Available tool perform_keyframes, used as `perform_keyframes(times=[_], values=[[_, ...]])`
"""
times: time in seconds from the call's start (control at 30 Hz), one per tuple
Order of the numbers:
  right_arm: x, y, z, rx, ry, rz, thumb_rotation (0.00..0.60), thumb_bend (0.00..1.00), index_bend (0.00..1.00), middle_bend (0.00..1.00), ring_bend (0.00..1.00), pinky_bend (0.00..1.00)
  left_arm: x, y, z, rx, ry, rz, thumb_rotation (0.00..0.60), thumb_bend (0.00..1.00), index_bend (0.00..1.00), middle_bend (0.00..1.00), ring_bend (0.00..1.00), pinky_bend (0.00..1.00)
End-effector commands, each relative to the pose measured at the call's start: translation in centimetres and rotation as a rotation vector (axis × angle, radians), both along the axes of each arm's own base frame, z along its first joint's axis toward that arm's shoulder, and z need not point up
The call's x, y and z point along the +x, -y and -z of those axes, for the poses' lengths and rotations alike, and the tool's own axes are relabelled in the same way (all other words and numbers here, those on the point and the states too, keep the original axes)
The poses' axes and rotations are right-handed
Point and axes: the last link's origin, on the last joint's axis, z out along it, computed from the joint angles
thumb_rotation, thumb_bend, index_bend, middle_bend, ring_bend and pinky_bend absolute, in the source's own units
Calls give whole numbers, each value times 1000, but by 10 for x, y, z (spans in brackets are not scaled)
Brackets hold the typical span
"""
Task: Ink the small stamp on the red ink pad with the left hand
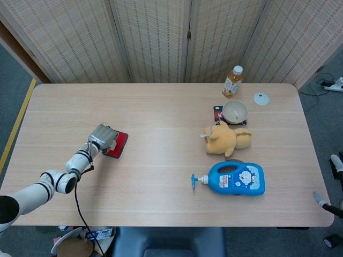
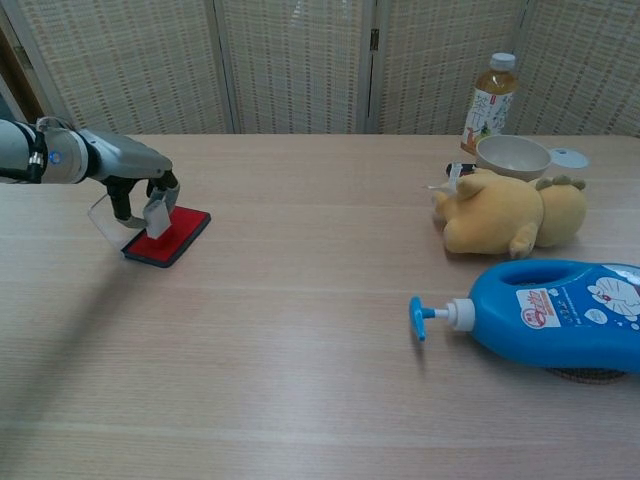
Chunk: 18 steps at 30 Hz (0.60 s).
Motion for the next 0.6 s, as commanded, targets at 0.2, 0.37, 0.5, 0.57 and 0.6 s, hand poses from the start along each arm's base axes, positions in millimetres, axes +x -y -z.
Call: perform_keyframes(times=[0.2,0.37,0.5,0.57,0.6], values=[[1,-2,-1,5,7,-11,600,204,0,0,0,0,20,17,-19,22,29,39,600,344,577,465,296,416],[2,-4,0,17,11,-26,600,204,0,0,0,0,30,38,-33,49,27,42,600,343,577,465,296,416],[2,-3,0,42,23,-29,600,204,0,0,0,0,36,57,-40,86,14,38,600,343,577,465,296,416],[2,-3,0,59,27,-36,600,204,0,0,0,0,37,68,-41,102,2,32,600,343,577,465,296,416],[2,-3,1,67,29,-40,600,204,0,0,0,0,38,72,-40,108,-1,29,600,343,576,465,296,416]])
